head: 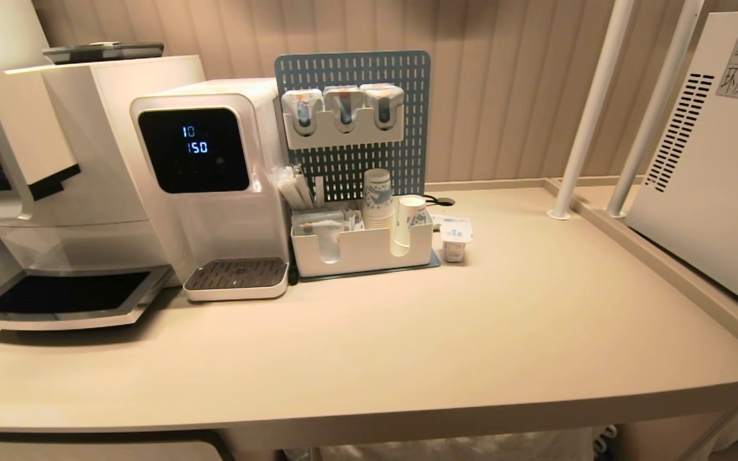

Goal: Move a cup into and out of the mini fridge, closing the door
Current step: Place the paper cup on the table

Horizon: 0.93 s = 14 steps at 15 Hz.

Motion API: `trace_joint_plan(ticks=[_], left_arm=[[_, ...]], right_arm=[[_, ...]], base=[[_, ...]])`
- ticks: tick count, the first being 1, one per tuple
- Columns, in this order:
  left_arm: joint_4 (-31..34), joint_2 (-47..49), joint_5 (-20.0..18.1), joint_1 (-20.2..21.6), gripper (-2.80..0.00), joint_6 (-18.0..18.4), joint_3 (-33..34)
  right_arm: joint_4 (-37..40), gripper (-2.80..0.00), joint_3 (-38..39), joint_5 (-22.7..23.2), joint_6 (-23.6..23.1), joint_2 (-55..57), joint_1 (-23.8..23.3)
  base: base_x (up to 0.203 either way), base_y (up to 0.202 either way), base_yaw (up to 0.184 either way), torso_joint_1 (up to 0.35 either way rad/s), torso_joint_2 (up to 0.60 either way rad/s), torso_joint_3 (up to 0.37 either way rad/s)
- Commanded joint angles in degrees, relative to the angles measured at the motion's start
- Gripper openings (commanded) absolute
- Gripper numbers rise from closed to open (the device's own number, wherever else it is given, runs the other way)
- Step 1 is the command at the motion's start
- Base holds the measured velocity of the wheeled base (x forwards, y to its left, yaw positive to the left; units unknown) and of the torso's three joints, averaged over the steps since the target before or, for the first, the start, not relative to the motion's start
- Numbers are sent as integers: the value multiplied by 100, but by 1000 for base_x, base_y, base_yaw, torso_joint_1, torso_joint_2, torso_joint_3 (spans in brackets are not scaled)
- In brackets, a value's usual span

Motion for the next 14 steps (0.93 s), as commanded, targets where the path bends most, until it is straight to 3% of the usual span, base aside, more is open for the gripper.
trace_joint_plan(ticks=[1,4,8,11,14], left_arm=[[0,9,2,0,-280,-3,9],[0,9,2,0,-280,-3,9],[0,9,2,0,-280,-3,9],[0,9,2,0,-280,-3,9],[0,9,2,0,-280,-3,9]], right_arm=[[743,-280,-520,159,15,387,0],[1298,-280,-1259,350,136,1339,89],[1694,-280,-2921,716,501,3673,183],[1816,-280,-4257,957,845,5481,281],[1619,-280,-5069,1108,971,6955,634]], base=[[0,0,0,0,0,0],[0,0,0,0,0,0],[0,0,0,0,0,0],[0,0,0,0,0,0],[0,0,0,0,0,0]])
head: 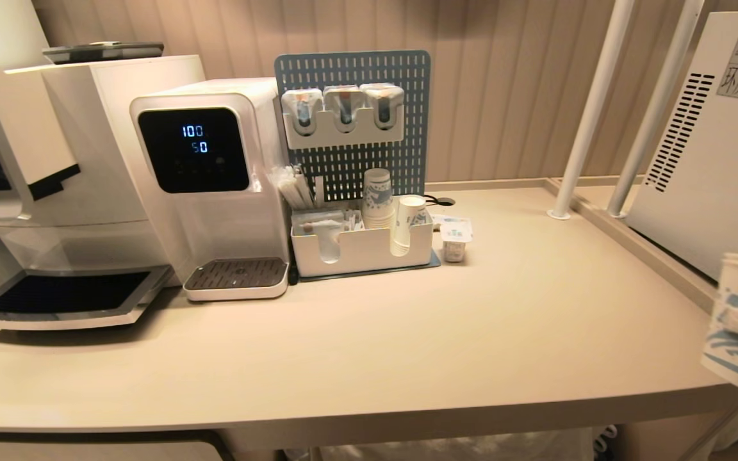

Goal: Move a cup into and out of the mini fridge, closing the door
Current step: Place the paper cup on the table

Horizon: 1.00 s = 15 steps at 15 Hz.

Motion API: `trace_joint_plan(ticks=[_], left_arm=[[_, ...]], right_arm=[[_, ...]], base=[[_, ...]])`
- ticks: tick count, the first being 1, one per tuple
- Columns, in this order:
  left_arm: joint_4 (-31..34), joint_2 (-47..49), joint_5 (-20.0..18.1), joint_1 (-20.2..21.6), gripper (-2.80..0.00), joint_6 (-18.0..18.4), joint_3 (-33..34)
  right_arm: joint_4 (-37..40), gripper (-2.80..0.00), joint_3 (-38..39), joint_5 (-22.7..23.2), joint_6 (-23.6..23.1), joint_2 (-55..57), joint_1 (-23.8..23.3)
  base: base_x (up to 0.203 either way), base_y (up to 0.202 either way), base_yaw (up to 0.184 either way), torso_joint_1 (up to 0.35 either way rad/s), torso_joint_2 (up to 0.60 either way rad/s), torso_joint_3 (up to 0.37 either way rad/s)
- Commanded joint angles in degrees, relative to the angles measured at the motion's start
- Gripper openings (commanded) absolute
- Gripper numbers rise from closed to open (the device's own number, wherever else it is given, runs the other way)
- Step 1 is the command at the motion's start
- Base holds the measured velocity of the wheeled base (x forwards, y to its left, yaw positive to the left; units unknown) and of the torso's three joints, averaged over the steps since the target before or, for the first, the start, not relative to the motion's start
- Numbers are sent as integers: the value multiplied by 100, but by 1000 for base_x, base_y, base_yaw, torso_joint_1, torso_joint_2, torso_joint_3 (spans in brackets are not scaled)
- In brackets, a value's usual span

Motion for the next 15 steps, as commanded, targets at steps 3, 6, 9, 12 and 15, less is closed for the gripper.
trace_joint_plan(ticks=[3,6,9,12,15], left_arm=[[1,9,2,0,-280,-4,9],[1,9,2,0,-280,-4,9],[1,9,2,-7,-280,-4,9],[1,9,2,0,-280,-4,9],[1,9,2,0,-280,-4,9]], right_arm=[[-1542,-280,-234,62,46,1903,426],[-2756,-280,228,57,49,2422,523],[-3821,-280,559,-126,-1,2887,524],[-4455,-280,752,-985,-699,3336,539],[-4882,-280,800,-1073,-745,3488,566]], base=[[0,0,0,0,0,0],[0,0,0,0,0,0],[0,0,0,0,0,0],[0,0,0,0,0,0],[0,0,0,0,0,0]])
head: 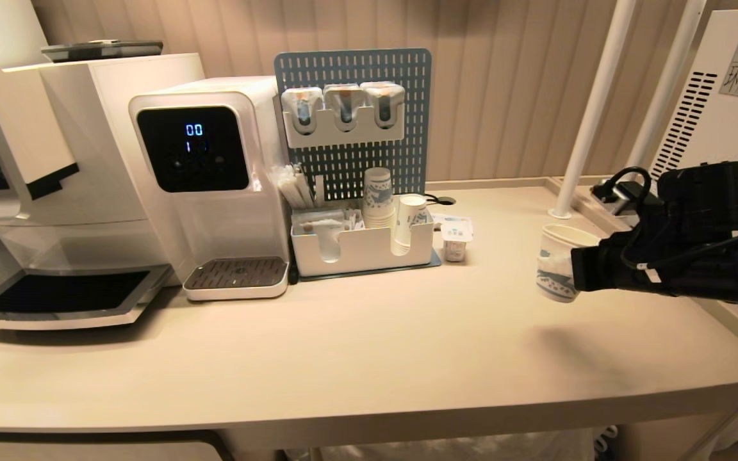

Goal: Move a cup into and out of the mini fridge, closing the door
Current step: Place the paper cup on the table

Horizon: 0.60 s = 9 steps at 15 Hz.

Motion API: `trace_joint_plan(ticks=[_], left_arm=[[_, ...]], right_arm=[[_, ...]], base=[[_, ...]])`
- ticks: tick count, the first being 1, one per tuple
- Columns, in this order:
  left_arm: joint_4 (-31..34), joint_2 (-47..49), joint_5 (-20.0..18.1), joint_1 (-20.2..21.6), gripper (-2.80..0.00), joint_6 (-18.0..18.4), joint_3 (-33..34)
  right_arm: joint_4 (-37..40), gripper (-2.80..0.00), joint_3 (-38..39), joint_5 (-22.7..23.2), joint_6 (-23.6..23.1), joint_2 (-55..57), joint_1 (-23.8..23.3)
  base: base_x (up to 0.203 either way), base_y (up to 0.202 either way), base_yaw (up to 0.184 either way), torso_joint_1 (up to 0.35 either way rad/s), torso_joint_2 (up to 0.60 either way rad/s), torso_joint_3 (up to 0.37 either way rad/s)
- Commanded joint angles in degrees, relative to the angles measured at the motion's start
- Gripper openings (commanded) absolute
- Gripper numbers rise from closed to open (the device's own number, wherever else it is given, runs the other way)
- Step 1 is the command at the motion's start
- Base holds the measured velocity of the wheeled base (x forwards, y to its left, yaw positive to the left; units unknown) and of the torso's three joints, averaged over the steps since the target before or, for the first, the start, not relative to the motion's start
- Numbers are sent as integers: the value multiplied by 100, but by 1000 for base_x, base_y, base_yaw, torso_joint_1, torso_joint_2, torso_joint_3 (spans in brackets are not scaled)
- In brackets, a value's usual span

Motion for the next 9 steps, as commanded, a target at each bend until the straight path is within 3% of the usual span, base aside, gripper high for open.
trace_joint_plan(ticks=[1,5,9], left_arm=[[0,9,4,2,-280,-2,8],[0,9,4,2,-280,-2,9],[0,9,4,2,-280,-2,9]], right_arm=[[-200,-280,77,6,13,176,24],[-1291,-280,321,-40,63,606,216],[-2228,-280,431,-369,29,1023,473]], base=[[0,0,0,0,0,0],[0,0,0,0,0,0],[0,0,0,0,0,0]])
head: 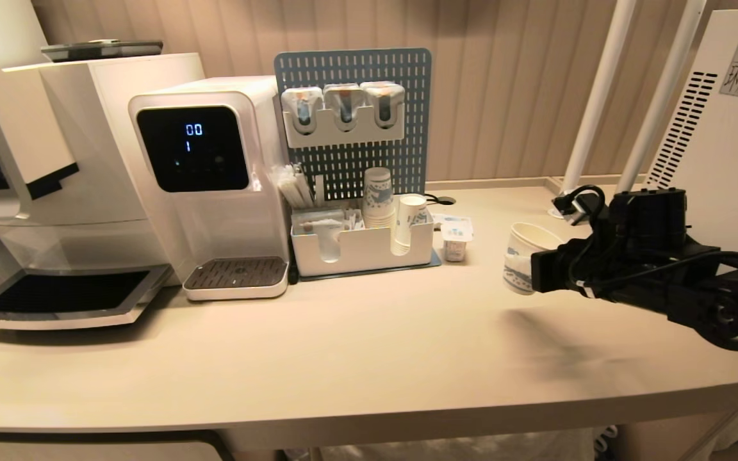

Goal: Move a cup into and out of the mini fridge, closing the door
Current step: Place the paper cup on the table

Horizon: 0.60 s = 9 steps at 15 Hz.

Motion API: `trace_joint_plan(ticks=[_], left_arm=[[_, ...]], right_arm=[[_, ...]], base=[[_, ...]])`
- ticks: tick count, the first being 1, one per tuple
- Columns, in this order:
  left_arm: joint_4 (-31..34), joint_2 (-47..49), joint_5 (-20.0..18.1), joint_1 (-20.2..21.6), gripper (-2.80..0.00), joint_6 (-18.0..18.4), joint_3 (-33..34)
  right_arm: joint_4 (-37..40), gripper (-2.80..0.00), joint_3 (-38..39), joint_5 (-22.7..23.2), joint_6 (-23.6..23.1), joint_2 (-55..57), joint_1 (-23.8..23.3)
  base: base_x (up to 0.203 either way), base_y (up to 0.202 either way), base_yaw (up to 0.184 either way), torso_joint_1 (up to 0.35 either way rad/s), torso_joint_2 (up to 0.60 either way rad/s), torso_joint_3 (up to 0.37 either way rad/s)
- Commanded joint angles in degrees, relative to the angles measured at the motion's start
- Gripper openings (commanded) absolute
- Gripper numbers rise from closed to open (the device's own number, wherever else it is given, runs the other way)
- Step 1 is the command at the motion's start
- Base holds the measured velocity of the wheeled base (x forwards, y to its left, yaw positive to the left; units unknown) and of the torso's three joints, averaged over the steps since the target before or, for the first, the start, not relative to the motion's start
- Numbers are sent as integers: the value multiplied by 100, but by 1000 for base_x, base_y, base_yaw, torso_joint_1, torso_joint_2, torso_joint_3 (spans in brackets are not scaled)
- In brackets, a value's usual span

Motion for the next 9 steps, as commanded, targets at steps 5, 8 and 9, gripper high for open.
trace_joint_plan(ticks=[5,8,9], left_arm=[[0,9,3,0,-280,-2,9],[0,9,3,0,-280,-2,9],[0,9,3,0,-280,-2,9]], right_arm=[[-399,-280,146,-1038,-30,456,102],[-376,-280,233,-1082,23,575,134],[-406,-280,236,-1082,24,590,153]], base=[[0,0,0,0,0,0],[0,0,0,0,0,0],[0,0,0,0,0,0]])
